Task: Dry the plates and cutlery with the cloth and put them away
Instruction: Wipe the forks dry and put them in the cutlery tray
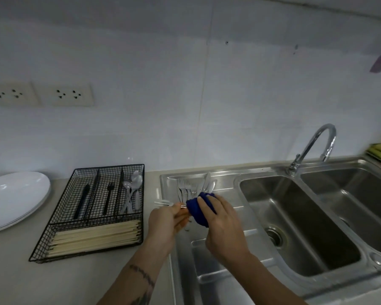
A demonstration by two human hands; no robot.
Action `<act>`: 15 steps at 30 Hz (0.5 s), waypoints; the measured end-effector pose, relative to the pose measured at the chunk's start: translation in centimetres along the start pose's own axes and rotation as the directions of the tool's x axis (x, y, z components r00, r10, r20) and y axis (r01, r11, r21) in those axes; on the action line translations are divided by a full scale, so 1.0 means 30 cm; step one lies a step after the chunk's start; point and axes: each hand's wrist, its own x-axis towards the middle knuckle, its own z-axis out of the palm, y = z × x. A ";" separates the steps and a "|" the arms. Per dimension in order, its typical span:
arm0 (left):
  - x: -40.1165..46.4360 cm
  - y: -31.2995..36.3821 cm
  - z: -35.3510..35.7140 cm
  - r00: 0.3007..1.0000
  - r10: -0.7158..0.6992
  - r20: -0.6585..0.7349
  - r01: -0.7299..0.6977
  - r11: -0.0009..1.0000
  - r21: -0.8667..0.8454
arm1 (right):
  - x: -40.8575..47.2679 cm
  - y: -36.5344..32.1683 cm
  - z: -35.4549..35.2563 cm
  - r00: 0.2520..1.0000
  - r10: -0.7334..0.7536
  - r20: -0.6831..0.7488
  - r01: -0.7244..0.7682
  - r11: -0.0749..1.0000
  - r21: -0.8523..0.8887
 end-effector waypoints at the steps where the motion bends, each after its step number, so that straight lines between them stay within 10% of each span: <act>1: 0.002 0.005 0.004 1.000 0.008 0.006 -0.008 1.000 -0.002 | 0.013 -0.026 -0.002 1.000 -0.020 -0.011 0.020 1.000 0.008; 15: 0.088 0.100 -0.192 0.972 0.128 -0.195 -0.098 0.982 0.160 | 0.007 0.039 0.066 0.988 0.037 0.150 -0.035 0.999 -0.016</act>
